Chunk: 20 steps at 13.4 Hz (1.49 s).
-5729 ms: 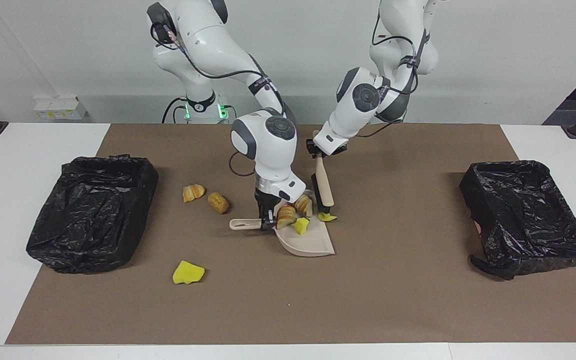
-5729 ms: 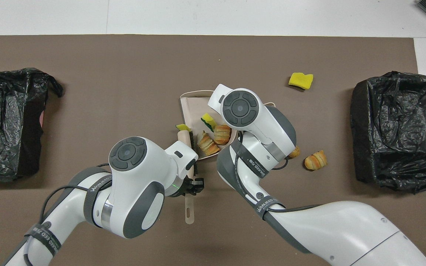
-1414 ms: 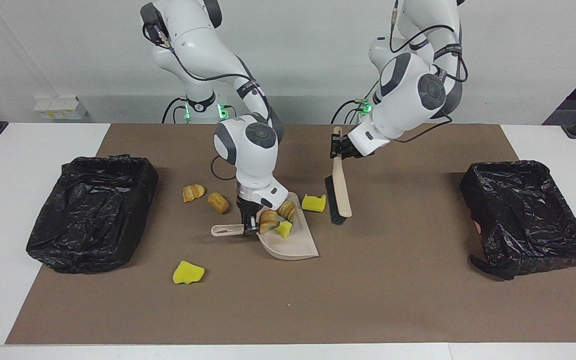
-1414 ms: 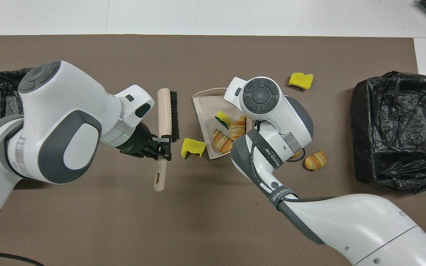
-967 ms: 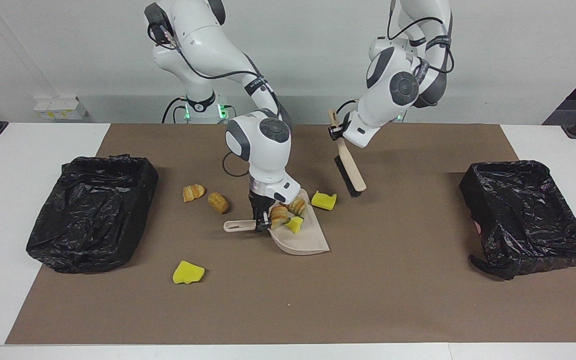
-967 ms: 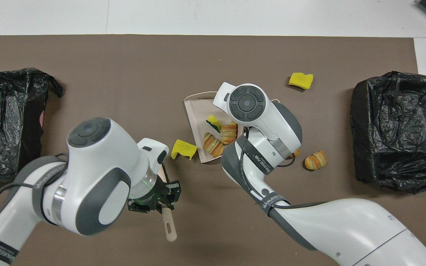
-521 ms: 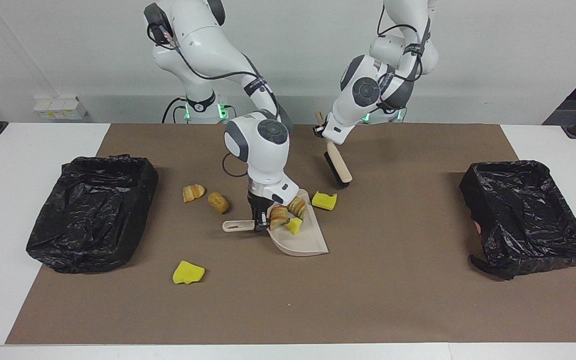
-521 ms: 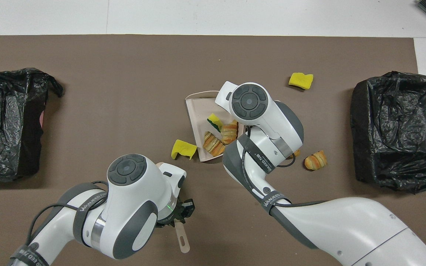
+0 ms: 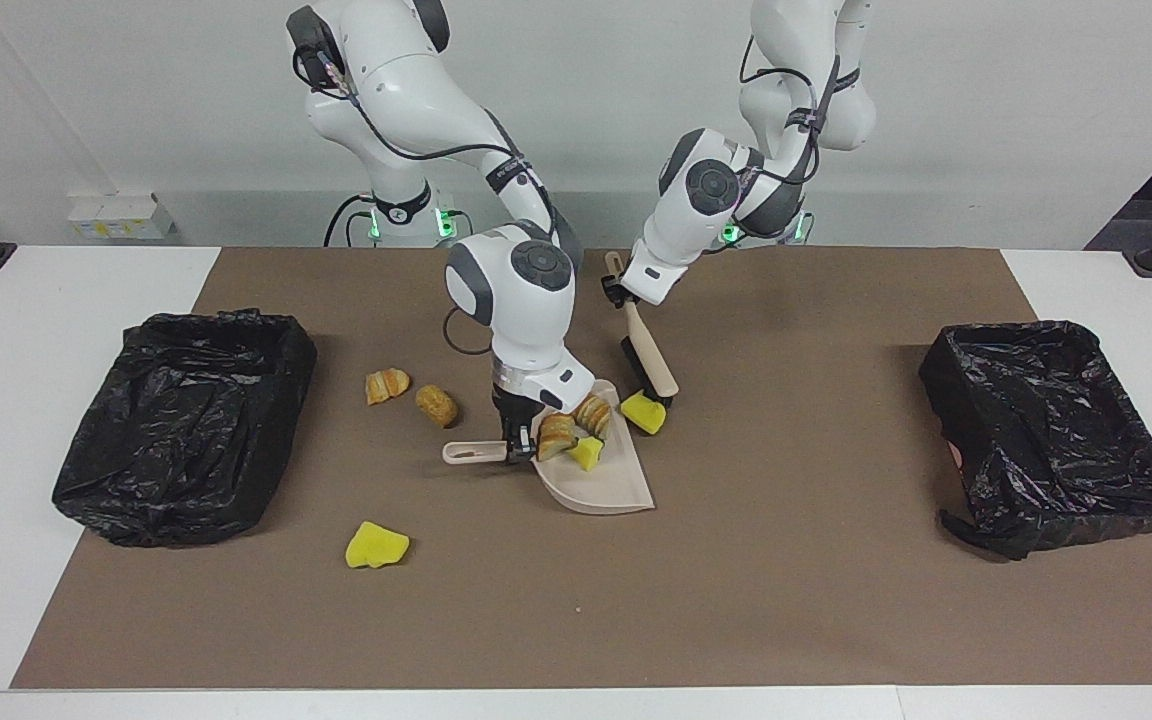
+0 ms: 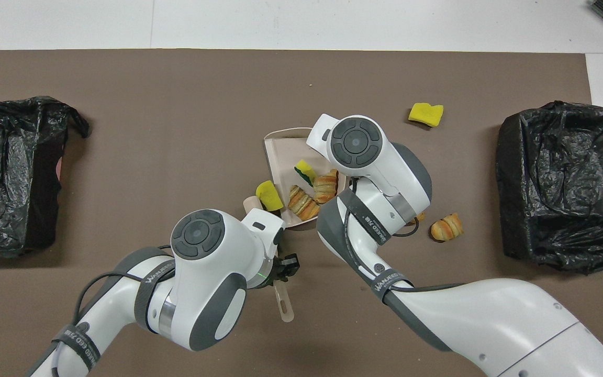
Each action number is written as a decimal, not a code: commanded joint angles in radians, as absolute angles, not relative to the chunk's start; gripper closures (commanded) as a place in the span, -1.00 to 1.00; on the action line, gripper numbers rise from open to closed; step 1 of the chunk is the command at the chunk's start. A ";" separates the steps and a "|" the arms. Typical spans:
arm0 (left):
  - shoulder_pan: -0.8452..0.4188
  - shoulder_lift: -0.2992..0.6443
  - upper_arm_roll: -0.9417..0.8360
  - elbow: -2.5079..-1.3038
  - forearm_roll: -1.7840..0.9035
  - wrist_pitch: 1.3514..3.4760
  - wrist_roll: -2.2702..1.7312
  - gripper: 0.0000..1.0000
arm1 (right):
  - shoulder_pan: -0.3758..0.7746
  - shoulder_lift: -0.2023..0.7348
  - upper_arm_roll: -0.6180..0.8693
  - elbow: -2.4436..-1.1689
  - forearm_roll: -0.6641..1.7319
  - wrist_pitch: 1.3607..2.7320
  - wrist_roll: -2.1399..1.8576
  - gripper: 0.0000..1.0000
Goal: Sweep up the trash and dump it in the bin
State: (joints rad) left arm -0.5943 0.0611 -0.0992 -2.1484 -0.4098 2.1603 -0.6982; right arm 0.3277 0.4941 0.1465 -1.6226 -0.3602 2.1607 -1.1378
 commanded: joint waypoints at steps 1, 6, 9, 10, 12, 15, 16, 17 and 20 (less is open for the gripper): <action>-0.600 0.141 -0.086 -2.036 -0.419 2.194 -0.673 1.00 | 0.314 0.500 0.153 -1.623 -0.354 2.160 -1.129 1.00; -0.548 0.166 -0.086 -1.999 -0.420 2.195 -0.542 1.00 | 0.310 0.500 0.153 -1.623 -0.354 2.157 -1.138 1.00; -0.564 0.134 -0.086 -2.057 -0.420 2.154 -0.499 1.00 | 0.296 0.497 0.153 -1.621 -0.354 2.158 -1.158 1.00; -0.563 0.135 -0.084 -2.040 -0.420 2.091 -0.503 1.00 | 0.293 0.497 0.153 -1.621 -0.354 2.158 -1.158 1.00; -0.549 0.147 -0.080 -1.976 -0.404 2.028 -0.529 1.00 | 0.287 0.499 0.153 -1.621 -0.354 2.160 -1.161 1.00; -0.546 0.126 -0.077 -1.919 -0.303 1.905 -0.532 1.00 | 0.287 0.499 0.155 -1.621 -0.344 2.161 -1.158 1.00; -0.558 0.121 -0.077 -1.904 -0.293 1.831 -0.572 1.00 | 0.287 0.499 0.156 -1.620 -0.335 2.161 -1.160 1.00; -0.575 0.103 -0.084 -1.914 -0.288 1.806 -0.660 1.00 | 0.285 0.499 0.156 -1.620 -0.324 2.161 -1.167 1.00; -0.684 0.026 -0.084 -2.014 -0.244 1.827 -0.744 1.00 | 0.272 0.496 0.156 -1.618 -0.296 2.163 -1.169 1.00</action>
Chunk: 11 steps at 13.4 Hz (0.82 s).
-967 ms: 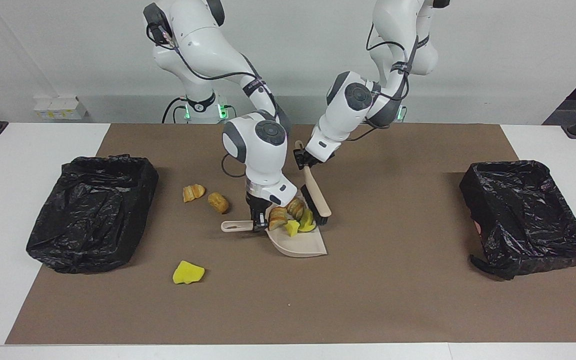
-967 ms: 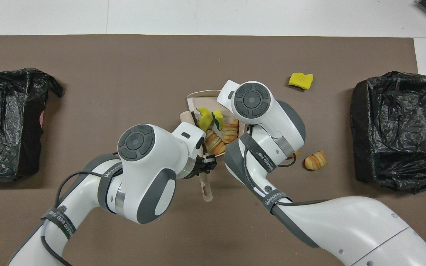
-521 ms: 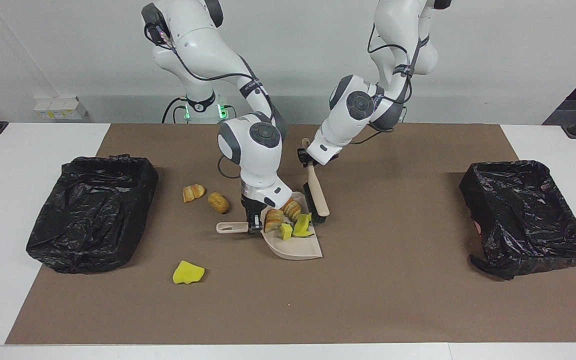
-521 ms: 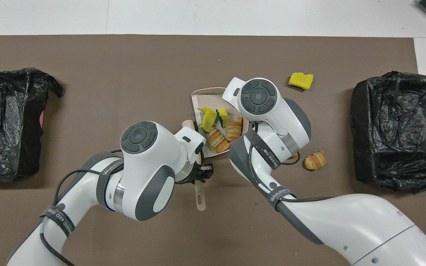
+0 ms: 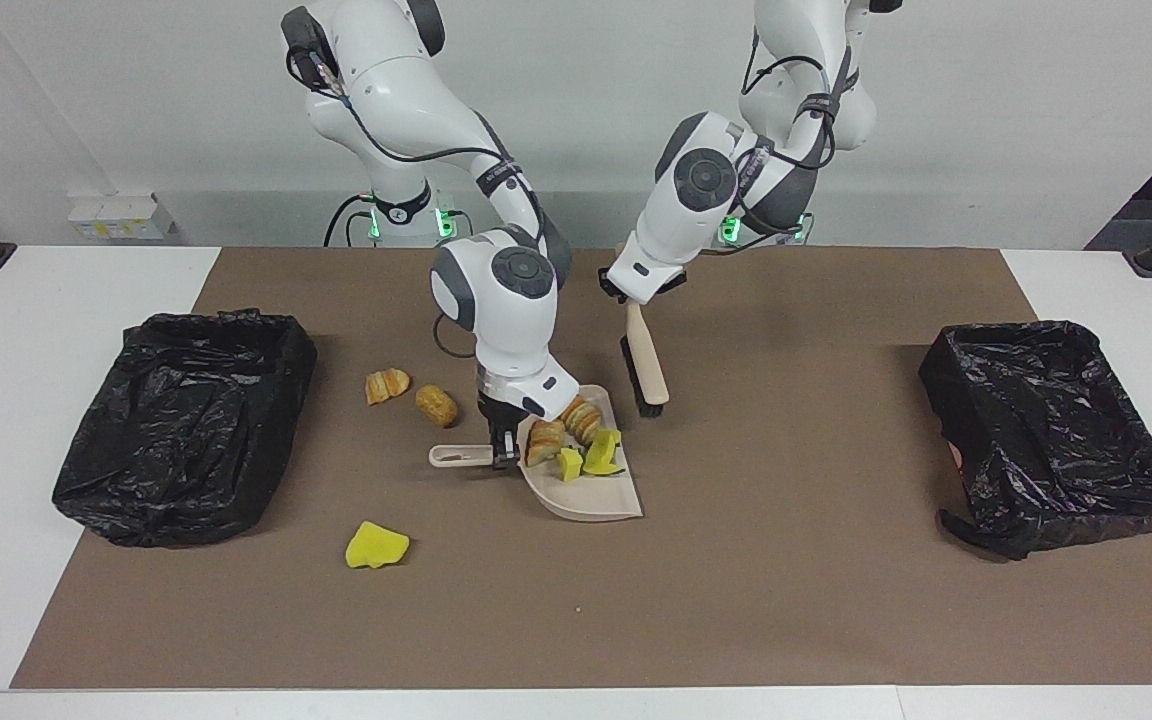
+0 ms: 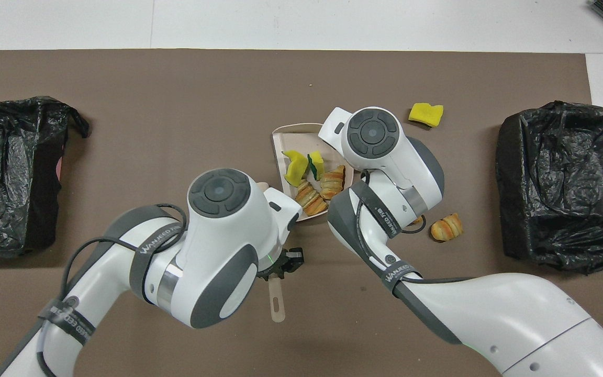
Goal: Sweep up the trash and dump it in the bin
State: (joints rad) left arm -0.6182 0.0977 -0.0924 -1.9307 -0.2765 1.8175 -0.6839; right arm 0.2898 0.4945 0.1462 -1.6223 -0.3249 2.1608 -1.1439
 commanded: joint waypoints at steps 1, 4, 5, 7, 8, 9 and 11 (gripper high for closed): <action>-0.734 -0.024 -0.084 -2.104 -0.244 1.901 -0.762 1.00 | 0.253 0.480 0.156 -1.623 -0.270 2.161 -1.175 1.00; -0.825 -0.113 -0.084 -2.330 -0.244 2.075 -0.752 1.00 | 0.206 0.405 0.156 -1.632 -0.216 2.138 -1.215 1.00; -0.830 -0.114 -0.084 -2.342 -0.244 2.088 -0.752 1.00 | 0.184 0.381 0.156 -1.635 -0.215 2.119 -1.227 1.00; -0.833 -0.118 -0.086 -2.364 -0.244 2.101 -0.756 1.00 | 0.140 0.335 0.156 -1.637 -0.189 2.071 -1.253 1.00; -0.845 -0.120 -0.086 -2.382 -0.244 2.124 -0.756 1.00 | 0.114 0.312 0.156 -1.637 -0.172 2.048 -1.265 1.00; -0.847 -0.121 -0.086 -2.393 -0.244 2.146 -0.756 1.00 | 0.088 0.293 0.155 -1.637 -0.169 2.031 -1.282 1.00; -0.862 -0.112 -0.086 -2.393 -0.244 2.163 -0.756 1.00 | 0.031 0.258 0.155 -1.637 -0.169 1.991 -1.336 1.00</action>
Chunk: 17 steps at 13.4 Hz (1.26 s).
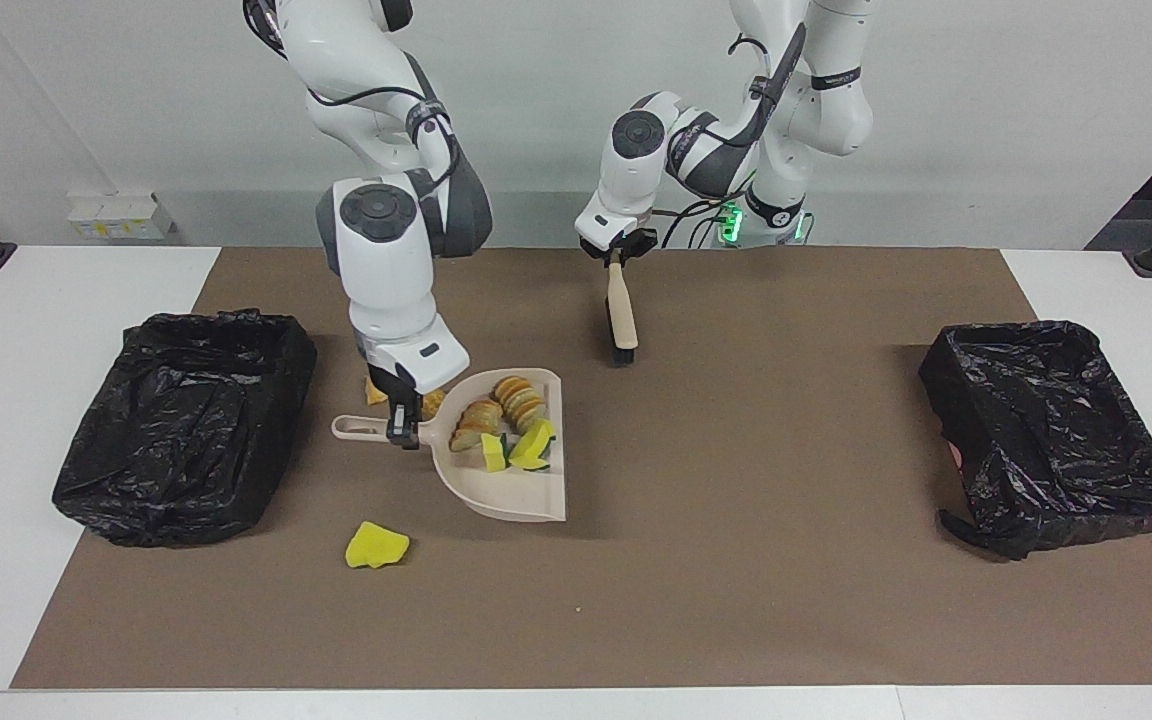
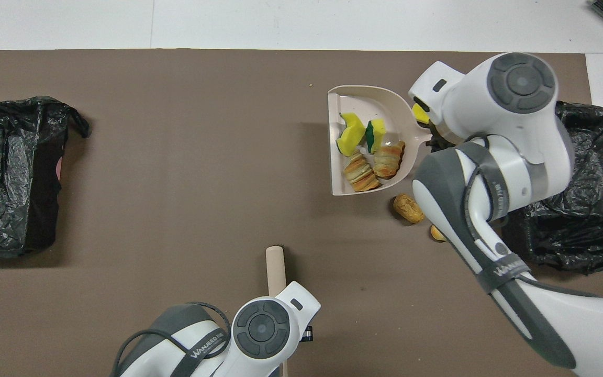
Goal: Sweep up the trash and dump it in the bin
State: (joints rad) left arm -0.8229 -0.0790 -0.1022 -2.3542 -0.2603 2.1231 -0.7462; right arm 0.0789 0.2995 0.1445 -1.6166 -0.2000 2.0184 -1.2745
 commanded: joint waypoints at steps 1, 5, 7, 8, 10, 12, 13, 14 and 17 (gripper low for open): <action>-0.880 -0.101 -0.086 -2.393 -0.244 2.189 -0.762 1.00 | -0.007 0.235 0.153 -1.640 -0.169 1.970 -1.374 1.00; -0.881 -0.089 -0.084 -2.387 -0.244 2.223 -0.779 1.00 | -0.161 0.158 0.155 -1.652 -0.167 1.918 -1.449 1.00; -0.868 -0.084 -0.084 -2.393 -0.235 2.224 -0.758 1.00 | -0.253 0.114 0.155 -1.707 -0.147 1.919 -1.511 1.00; -0.865 -0.080 -0.084 -2.393 -0.198 2.223 -0.750 1.00 | -0.308 0.104 0.153 -1.719 -0.129 1.919 -1.544 1.00; -0.850 -0.078 -0.084 -2.393 -0.198 2.224 -0.750 1.00 | -0.383 0.088 0.150 -1.741 -0.127 1.924 -1.601 1.00; -0.842 -0.074 -0.084 -2.395 -0.195 2.215 -0.749 1.00 | -0.464 0.058 0.149 -1.784 -0.146 1.939 -1.606 1.00; -0.828 -0.071 -0.084 -2.393 -0.195 2.221 -0.750 1.00 | -0.492 0.057 0.146 -1.787 -0.169 1.944 -1.612 1.00; -0.828 -0.066 -0.084 -2.393 -0.195 2.224 -0.750 1.00 | -0.526 0.057 0.146 -1.786 -0.195 1.944 -1.617 1.00; -0.808 -0.037 -0.081 -2.364 -0.192 2.223 -0.750 -0.81 | -0.574 0.049 0.132 -1.793 -0.345 1.988 -1.605 1.00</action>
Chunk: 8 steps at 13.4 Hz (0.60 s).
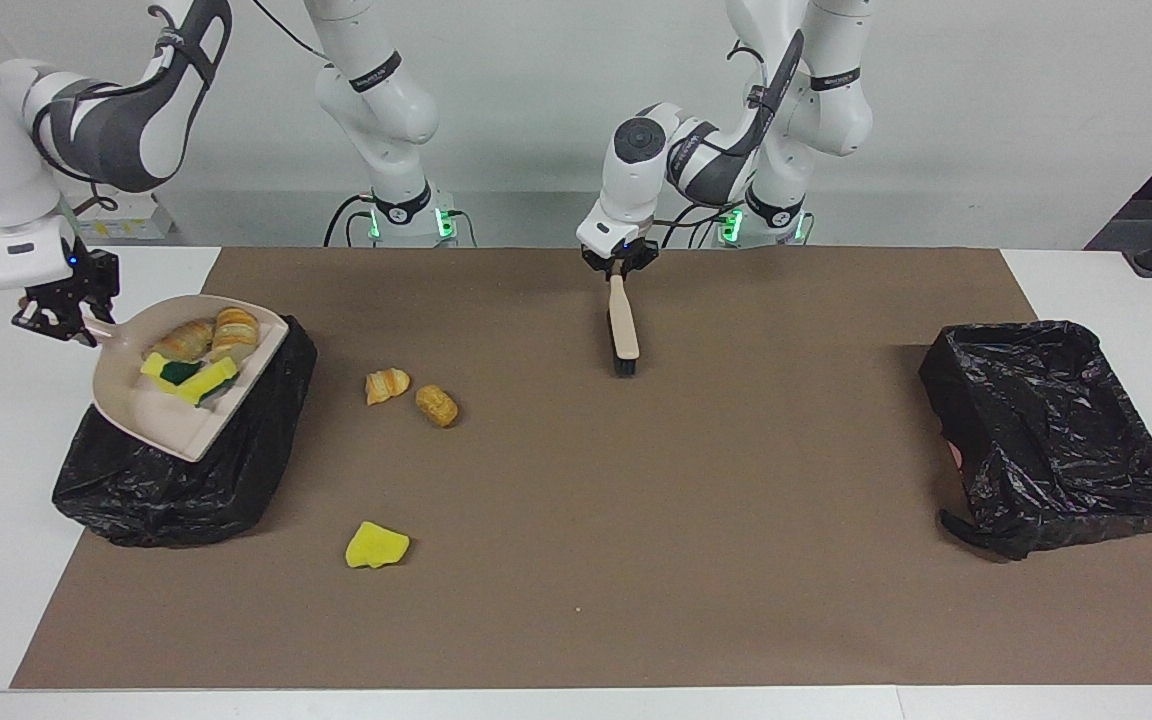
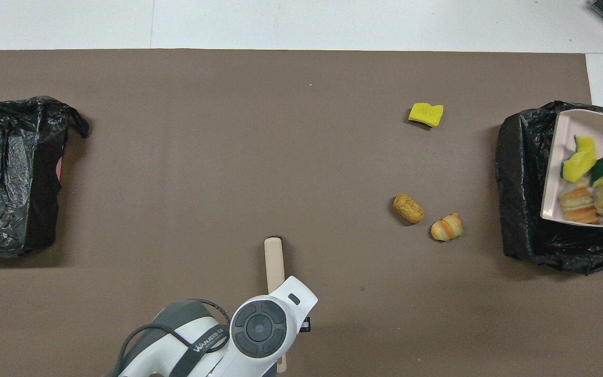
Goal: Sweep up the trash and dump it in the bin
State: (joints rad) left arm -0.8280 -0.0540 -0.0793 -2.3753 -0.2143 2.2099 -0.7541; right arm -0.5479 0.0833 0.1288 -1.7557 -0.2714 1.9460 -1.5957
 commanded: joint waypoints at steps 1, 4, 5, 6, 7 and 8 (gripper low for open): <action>-0.783 -0.031 -0.075 -2.343 -0.189 2.209 -0.744 -1.00 | -0.575 0.049 0.132 -1.801 -0.388 1.994 -1.606 1.00; -0.686 -0.031 -0.075 -2.263 -0.183 2.122 -0.739 -1.00 | -0.571 0.035 0.133 -1.861 -0.539 2.064 -1.597 1.00; -0.639 -0.028 -0.077 -2.241 -0.166 2.111 -0.736 -1.00 | -0.566 0.043 0.133 -1.877 -0.576 2.084 -1.557 1.00; -0.602 -0.038 -0.075 -2.223 -0.141 2.106 -0.714 -1.00 | -0.561 0.038 0.135 -1.913 -0.638 2.118 -1.505 1.00; -0.560 -0.044 -0.075 -2.205 -0.138 2.080 -0.689 -1.00 | -0.527 0.034 0.137 -1.933 -0.711 2.138 -1.455 1.00; -0.510 -0.044 -0.075 -2.180 -0.137 2.051 -0.651 -1.00 | -0.488 0.035 0.135 -1.934 -0.786 2.137 -1.404 1.00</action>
State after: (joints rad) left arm -0.5876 -0.0434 -0.0674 -2.2278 -0.1585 2.1157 -0.7014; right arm -0.5411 0.0739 0.1323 -1.8780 -0.6726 2.1124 -1.4951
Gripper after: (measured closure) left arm 0.000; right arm 0.683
